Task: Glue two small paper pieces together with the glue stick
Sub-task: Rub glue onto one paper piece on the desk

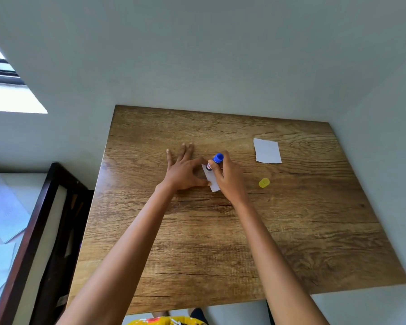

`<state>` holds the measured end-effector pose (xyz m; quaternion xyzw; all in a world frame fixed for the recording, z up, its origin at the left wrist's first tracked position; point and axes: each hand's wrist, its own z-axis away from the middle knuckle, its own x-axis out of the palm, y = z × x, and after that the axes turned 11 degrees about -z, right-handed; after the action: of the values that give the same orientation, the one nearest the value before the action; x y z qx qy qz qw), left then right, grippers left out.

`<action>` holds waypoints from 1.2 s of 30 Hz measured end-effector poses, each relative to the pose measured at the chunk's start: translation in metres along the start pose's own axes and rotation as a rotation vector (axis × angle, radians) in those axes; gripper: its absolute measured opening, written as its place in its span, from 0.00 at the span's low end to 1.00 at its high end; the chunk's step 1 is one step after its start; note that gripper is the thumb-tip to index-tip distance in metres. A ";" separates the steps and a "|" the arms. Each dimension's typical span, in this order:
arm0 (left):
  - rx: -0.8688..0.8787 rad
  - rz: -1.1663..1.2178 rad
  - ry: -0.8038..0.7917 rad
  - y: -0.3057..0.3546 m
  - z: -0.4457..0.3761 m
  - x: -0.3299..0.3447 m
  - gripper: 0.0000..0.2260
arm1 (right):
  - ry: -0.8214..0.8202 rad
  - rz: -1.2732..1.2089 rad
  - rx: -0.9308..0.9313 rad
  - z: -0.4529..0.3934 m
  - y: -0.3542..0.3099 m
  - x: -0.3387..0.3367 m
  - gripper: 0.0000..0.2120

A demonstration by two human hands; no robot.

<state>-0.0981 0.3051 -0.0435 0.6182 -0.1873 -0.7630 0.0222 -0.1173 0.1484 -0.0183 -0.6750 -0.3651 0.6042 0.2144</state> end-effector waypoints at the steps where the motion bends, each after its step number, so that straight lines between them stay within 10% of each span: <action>1: 0.005 -0.006 -0.021 -0.001 0.000 -0.001 0.29 | -0.003 -0.005 0.007 0.001 0.000 -0.001 0.14; 24: 0.042 -0.021 -0.093 -0.005 -0.002 -0.005 0.29 | -0.003 -0.048 0.052 0.046 0.003 -0.019 0.13; 31: 0.043 -0.018 -0.088 -0.004 0.000 -0.006 0.29 | 0.246 -0.290 0.092 0.052 0.003 -0.016 0.08; 36: 0.043 -0.023 -0.075 -0.003 0.000 -0.006 0.29 | 0.088 -0.150 0.020 0.033 0.000 -0.009 0.11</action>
<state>-0.0957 0.3096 -0.0394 0.5916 -0.1972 -0.7817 -0.0065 -0.1491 0.1369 -0.0178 -0.6695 -0.3988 0.5597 0.2819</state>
